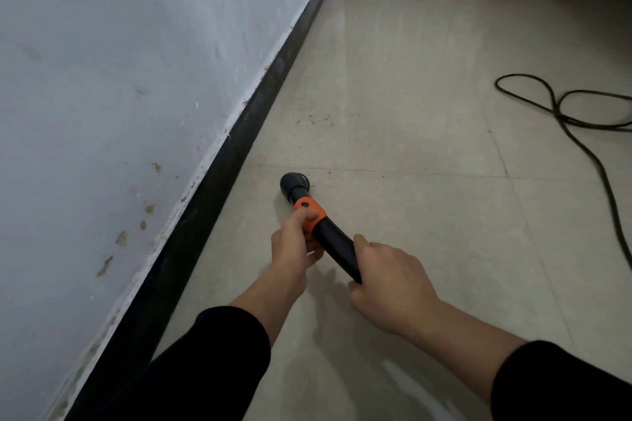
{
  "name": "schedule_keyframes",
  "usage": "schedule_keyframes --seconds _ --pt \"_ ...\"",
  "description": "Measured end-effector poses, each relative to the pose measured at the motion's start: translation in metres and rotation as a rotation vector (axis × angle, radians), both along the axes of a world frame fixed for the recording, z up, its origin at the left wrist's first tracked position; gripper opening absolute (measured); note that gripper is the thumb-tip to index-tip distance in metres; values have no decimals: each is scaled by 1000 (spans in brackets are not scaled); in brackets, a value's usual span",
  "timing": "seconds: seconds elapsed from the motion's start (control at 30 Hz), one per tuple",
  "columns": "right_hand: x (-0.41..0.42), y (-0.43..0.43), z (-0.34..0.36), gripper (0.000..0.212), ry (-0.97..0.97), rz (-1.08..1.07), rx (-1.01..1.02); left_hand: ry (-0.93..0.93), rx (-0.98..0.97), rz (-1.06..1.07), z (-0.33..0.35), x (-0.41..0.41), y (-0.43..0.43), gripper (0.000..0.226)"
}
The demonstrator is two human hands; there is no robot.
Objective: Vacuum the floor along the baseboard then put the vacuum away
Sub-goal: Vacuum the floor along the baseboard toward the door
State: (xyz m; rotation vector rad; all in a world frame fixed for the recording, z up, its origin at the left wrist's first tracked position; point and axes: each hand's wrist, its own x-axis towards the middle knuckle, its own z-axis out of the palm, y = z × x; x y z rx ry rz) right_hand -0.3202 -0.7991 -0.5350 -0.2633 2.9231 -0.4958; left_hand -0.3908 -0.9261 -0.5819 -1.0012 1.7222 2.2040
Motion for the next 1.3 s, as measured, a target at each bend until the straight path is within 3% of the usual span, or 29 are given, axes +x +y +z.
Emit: schedule_keyframes --seconds 0.27,0.63,1.0,1.3 --pt "9 20 3 22 -16 -59 8 -36 50 -169 8 6 17 37" --pt "17 44 7 26 -41 -117 29 -35 92 -268 13 10 44 42" --pt "35 75 14 21 -66 -169 68 -25 118 -349 15 22 80 32" --pt "49 96 16 31 -86 -226 69 -17 132 -373 17 33 108 21"
